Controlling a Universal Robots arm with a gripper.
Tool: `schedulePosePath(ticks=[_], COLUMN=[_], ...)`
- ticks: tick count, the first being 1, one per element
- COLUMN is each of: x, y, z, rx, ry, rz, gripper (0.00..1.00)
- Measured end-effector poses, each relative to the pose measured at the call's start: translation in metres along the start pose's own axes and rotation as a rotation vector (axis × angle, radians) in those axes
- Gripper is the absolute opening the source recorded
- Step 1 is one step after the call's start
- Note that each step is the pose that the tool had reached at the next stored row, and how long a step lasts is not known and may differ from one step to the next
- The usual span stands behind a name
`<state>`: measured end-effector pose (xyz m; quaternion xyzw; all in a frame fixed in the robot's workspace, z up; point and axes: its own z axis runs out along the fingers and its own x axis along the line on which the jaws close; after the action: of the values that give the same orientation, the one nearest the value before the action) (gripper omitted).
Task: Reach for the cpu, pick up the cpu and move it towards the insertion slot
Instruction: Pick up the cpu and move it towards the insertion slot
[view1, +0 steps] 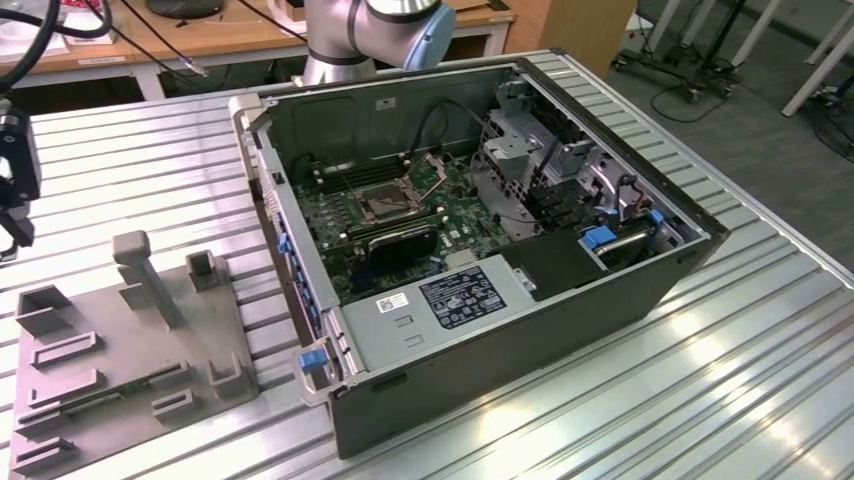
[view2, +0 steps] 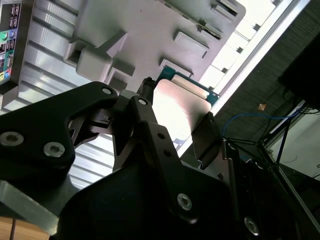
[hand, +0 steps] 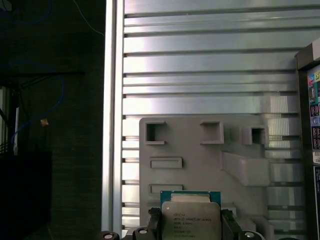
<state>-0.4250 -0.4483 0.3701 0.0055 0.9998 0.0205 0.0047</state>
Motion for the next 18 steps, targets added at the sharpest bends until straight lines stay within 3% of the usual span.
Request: schedulePosePath(ticks=[18], x=[-0.0071], y=[0.0001], z=[0.0004], rx=[0.0000], ry=[0.0000], rz=[0.000], gripper=[0.55])
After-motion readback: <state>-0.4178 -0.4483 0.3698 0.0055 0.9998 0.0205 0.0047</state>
